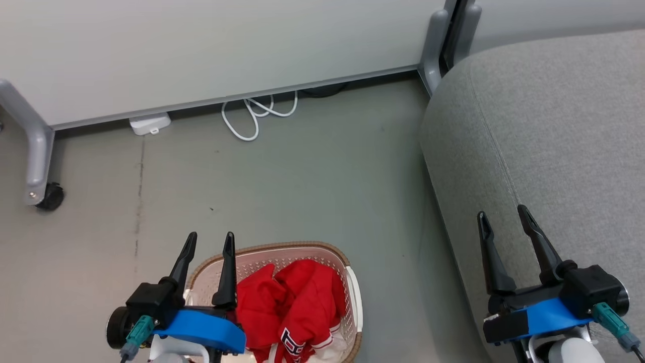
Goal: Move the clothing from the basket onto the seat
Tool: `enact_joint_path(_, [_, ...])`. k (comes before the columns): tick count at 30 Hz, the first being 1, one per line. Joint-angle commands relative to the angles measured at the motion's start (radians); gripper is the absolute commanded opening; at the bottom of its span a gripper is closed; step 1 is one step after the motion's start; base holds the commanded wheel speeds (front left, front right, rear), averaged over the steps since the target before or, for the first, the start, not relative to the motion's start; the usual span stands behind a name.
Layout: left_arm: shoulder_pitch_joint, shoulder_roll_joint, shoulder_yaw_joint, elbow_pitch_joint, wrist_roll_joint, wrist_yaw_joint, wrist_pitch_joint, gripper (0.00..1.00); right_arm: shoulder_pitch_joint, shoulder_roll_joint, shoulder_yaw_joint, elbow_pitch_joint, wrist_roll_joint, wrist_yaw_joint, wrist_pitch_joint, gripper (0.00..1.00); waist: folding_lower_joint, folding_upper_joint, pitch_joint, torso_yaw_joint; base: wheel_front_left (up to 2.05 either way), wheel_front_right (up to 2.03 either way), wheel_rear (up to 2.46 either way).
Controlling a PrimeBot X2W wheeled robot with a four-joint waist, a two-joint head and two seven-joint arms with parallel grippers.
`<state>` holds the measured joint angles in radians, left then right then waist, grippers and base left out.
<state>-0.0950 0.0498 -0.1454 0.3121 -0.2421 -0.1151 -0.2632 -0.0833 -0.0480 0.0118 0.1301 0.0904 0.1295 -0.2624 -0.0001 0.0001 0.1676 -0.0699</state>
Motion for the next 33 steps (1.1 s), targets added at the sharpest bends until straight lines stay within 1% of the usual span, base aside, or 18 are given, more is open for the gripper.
enact_joint_path(1, [-0.025, 0.001, -0.002, 0.019, 0.006, -0.003, -0.003, 1.00, -0.019, -0.004, 0.005, -0.009, 0.001, 0.002, -0.004, 1.00, 0.0001, -0.0001, 0.049, -0.038, 0.00, 0.00, 0.00])
enact_joint_path(4, [-0.066, 0.007, -0.002, 0.088, 0.017, -0.007, -0.002, 1.00, -0.049, -0.004, 0.019, -0.023, 0.012, 0.002, -0.004, 1.00, 0.0001, -0.0001, 0.119, -0.075, 0.00, 0.00, 0.00])
enact_joint_path(12, [-0.167, 0.047, -0.015, 0.278, 0.059, -0.009, -0.003, 1.00, -0.108, -0.004, 0.049, -0.049, 0.044, 0.002, -0.004, 1.00, 0.0001, -0.0001, 0.250, -0.134, 0.00, 0.00, 0.00])
enact_joint_path(13, [-0.167, 0.047, -0.015, 0.278, 0.059, -0.009, -0.003, 1.00, -0.108, -0.004, 0.049, -0.049, 0.044, 0.002, -0.004, 1.00, 0.0001, -0.0001, 0.250, -0.134, 0.00, 0.00, 0.00])
enact_joint_path(21, [-0.290, 0.087, -0.047, 0.453, 0.098, -0.010, -0.003, 1.00, -0.154, -0.003, 0.064, -0.074, 0.061, 0.002, -0.004, 1.00, 0.0001, -0.0001, 0.372, -0.159, 0.00, 0.00, 0.00])
enact_joint_path(25, [-0.355, 0.107, -0.063, 0.528, 0.120, -0.006, -0.001, 1.00, -0.177, -0.003, 0.075, -0.090, 0.065, 0.002, -0.004, 1.00, 0.0001, -0.0001, 0.437, -0.167, 0.00, 0.00, 0.00])
enact_joint_path(26, [-0.387, 0.115, -0.068, 0.558, 0.124, -0.002, 0.002, 1.00, -0.190, -0.003, 0.082, -0.099, 0.070, 0.002, -0.004, 1.00, 0.0001, -0.0001, 0.468, -0.171, 0.00, 0.00, 0.00])
enact_joint_path(33, [-0.472, 0.139, -0.066, 0.624, 0.124, 0.011, 0.002, 1.00, -0.217, -0.003, 0.094, -0.118, 0.093, 0.001, -0.004, 1.00, 0.0001, -0.0001, 0.553, -0.183, 0.00, 0.00, 0.00])
